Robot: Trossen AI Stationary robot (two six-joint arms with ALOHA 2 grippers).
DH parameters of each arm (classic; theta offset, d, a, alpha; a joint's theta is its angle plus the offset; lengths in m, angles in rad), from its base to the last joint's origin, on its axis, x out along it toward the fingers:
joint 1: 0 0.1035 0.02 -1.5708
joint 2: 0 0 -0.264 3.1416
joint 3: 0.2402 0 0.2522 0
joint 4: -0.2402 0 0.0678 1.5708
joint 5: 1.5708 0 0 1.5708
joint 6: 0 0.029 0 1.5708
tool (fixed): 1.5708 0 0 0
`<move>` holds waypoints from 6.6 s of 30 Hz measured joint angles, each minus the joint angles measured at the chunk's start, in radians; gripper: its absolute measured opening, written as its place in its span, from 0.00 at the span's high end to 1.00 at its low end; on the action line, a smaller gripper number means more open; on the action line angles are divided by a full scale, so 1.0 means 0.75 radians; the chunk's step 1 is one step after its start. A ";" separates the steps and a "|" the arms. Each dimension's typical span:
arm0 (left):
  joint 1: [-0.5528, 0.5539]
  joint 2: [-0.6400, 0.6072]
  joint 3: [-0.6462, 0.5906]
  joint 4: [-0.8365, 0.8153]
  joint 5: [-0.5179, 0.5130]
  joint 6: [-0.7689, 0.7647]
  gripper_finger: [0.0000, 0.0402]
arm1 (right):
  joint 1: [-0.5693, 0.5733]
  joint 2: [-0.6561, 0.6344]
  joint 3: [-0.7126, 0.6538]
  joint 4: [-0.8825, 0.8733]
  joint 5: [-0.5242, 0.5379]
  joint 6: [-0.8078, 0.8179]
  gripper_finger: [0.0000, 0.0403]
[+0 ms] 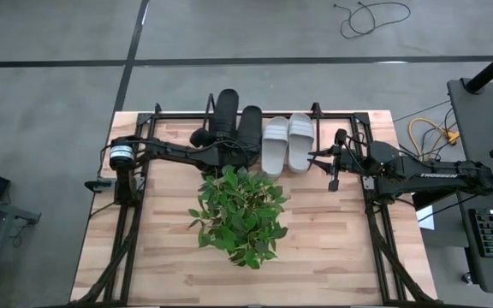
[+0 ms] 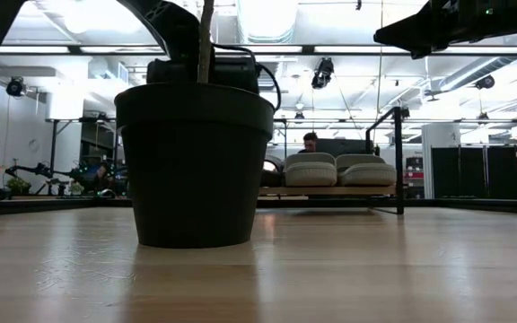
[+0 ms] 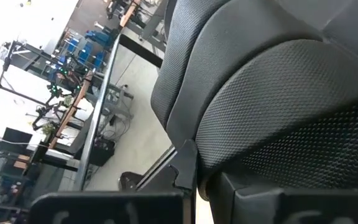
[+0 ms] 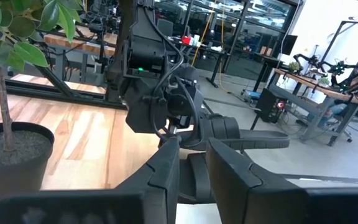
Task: Pick and place slides into the shelf
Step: Put the black slide on the shelf, then return to Home Position
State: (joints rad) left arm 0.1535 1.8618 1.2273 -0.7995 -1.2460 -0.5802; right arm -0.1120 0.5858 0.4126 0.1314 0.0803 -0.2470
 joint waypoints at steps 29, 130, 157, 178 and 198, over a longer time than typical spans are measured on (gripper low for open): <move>0.028 0.001 0.074 -0.212 -0.035 0.167 1.00 | 0.000 0.000 0.000 0.000 0.000 -0.014 0.83; -0.059 -1.689 -0.621 0.723 1.783 1.131 0.99 | 0.000 0.010 -0.004 -0.033 0.000 0.042 0.82; -0.102 -2.361 -1.348 0.946 1.612 0.922 1.00 | 0.000 0.234 -0.003 0.129 0.000 0.024 0.81; -0.415 -2.447 -1.550 1.016 1.373 0.887 1.00 | 0.036 0.205 -0.004 0.231 -0.381 0.274 0.86; -0.415 -2.440 -1.558 1.022 1.370 0.898 1.00 | 0.411 -0.438 -0.358 0.066 0.040 0.224 0.98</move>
State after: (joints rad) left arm -0.1574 0.0315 0.0587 -0.0332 -0.2184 0.0935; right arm 0.1963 0.2570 0.1444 0.1808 0.1103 -0.0788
